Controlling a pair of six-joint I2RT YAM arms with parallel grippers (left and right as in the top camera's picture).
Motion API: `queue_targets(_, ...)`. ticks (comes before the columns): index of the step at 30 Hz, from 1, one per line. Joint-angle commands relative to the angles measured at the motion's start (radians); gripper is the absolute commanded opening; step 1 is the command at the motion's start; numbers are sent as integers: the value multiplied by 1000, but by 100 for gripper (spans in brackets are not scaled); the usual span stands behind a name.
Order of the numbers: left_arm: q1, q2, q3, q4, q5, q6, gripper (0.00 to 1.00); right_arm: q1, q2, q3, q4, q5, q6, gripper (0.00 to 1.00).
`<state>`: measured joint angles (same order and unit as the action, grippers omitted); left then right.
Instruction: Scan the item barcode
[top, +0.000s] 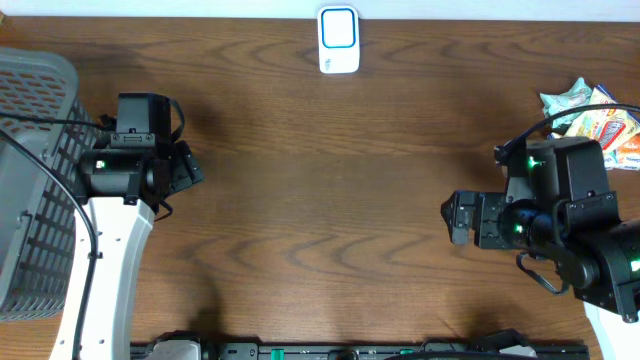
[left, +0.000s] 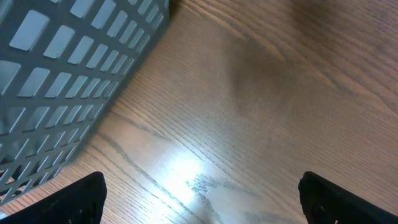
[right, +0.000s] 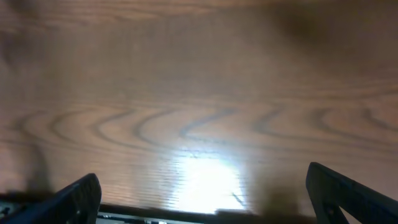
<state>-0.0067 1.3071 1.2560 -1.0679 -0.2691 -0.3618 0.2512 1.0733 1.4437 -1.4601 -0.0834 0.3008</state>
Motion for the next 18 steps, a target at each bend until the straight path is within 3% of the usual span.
queue_targets(1, 4, 1, 3, -3, -20, 6, 98, 5, 2, -11, -27, 41, -61, 99)
queue_targets(7, 4, 1, 3, -3, -20, 6, 98, 4, -125, -168, 93, 77, -187, 99)
queue_targets(18, 4, 1, 3, -3, -21, 6, 98, -92, -582, -658, 562, 85, -198, 99)
